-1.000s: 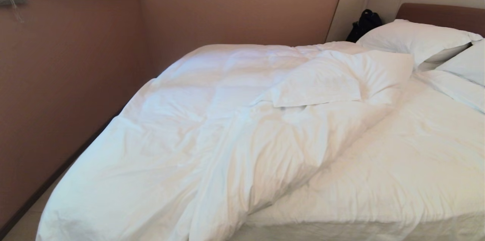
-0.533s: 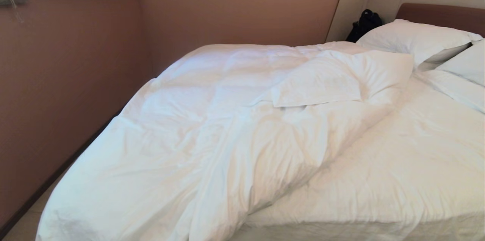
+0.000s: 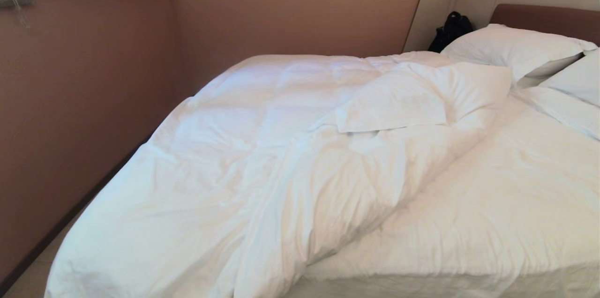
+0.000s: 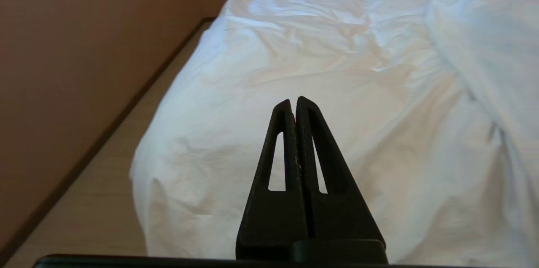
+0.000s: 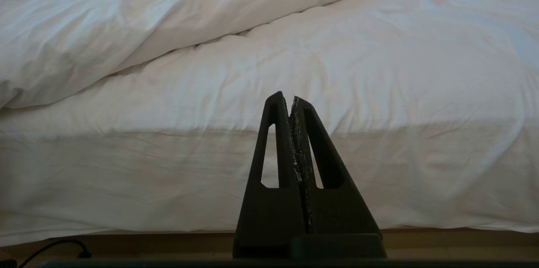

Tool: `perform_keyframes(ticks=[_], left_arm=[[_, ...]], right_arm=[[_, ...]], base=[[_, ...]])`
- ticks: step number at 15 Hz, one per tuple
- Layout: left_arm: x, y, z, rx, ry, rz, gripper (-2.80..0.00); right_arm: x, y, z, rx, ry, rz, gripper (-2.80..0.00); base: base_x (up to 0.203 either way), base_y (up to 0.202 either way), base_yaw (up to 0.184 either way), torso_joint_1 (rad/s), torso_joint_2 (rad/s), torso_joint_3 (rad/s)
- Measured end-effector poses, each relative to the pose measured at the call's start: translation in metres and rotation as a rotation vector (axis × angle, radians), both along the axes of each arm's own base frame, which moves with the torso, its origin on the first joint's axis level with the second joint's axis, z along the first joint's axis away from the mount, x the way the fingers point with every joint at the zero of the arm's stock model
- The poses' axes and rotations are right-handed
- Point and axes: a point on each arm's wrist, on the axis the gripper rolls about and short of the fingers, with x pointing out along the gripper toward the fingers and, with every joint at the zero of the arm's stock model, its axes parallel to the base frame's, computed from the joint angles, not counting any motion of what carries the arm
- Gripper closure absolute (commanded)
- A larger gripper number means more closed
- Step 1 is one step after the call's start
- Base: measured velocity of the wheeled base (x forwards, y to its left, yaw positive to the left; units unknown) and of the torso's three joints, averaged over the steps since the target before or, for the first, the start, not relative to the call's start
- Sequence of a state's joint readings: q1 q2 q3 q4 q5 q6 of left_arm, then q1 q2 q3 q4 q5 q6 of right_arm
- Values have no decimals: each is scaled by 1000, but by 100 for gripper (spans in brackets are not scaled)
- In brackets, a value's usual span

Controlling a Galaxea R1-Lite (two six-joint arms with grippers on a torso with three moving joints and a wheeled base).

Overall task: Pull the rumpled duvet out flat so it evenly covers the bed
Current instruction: Hold the folded corner of the quilt

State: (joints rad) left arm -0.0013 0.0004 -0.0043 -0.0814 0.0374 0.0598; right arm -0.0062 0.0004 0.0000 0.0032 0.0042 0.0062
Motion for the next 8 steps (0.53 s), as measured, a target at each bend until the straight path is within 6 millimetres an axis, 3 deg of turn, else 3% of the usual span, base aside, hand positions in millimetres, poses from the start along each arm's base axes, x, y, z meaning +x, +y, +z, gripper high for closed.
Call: perform_keyframes(ticks=[8], left_arm=[[0,-2,-12,31,118,-71,0]], right_arm=[[0,0,0,0,1,0,0]], base=[[0,0,0,0,0,0]])
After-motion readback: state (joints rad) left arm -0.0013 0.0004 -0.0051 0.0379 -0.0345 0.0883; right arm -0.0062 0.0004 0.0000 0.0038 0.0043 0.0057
